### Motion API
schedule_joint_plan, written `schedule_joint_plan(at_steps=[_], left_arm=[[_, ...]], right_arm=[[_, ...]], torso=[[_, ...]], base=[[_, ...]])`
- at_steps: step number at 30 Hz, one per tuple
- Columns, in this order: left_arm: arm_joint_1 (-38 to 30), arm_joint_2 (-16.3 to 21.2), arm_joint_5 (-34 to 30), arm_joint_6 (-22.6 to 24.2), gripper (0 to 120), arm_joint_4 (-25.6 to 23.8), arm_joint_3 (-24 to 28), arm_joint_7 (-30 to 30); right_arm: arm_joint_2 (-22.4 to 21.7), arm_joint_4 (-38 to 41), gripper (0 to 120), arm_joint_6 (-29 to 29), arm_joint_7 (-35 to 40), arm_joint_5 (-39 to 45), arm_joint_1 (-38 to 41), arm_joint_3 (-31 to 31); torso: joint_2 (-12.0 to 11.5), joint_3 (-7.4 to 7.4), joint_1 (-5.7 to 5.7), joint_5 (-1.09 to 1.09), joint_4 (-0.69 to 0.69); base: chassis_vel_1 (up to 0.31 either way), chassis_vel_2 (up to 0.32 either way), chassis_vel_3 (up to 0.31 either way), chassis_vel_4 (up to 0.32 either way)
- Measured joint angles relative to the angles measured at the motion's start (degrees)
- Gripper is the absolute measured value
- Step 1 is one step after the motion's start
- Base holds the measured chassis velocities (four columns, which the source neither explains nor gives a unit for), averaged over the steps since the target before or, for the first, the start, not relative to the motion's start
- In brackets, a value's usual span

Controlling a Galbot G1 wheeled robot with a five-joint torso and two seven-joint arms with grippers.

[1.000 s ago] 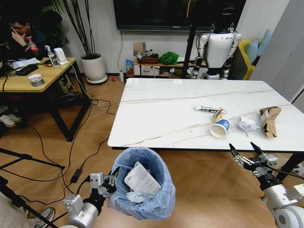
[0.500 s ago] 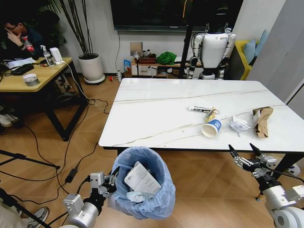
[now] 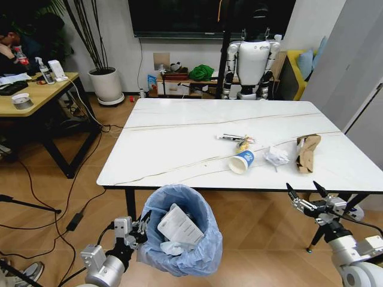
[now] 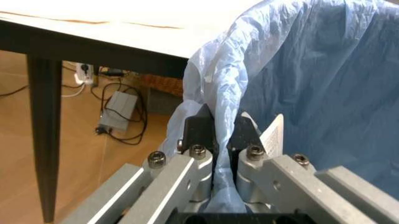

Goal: Pick up the trash bin and place the trash from the table into it.

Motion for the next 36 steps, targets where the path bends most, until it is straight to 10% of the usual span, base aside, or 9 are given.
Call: schedule_joint_plan(at_steps=[19,36], left_arm=[[5.0,1.0,0.6,-0.1,0,-2.2,-3.7,-0.1],[6.9,-1.3,3.5,-0.4,0,-2.7,-4.2,0.2]], right_arm=[[-12.7,-0.5,100,-5.5,19.8,-4.4,10.7,-21.6],[-15.8,-6.6,100,-10.0,30.1,-0.4,25.7,-36.4]], torso=[[0.0,0.00,0.00,0.00,0.02],[0.0,0.00,0.00,-0.02,0.01]], base=[[-0.004,-0.006,0.004,0.003],[0.000,0.000,0.000,0.000]])
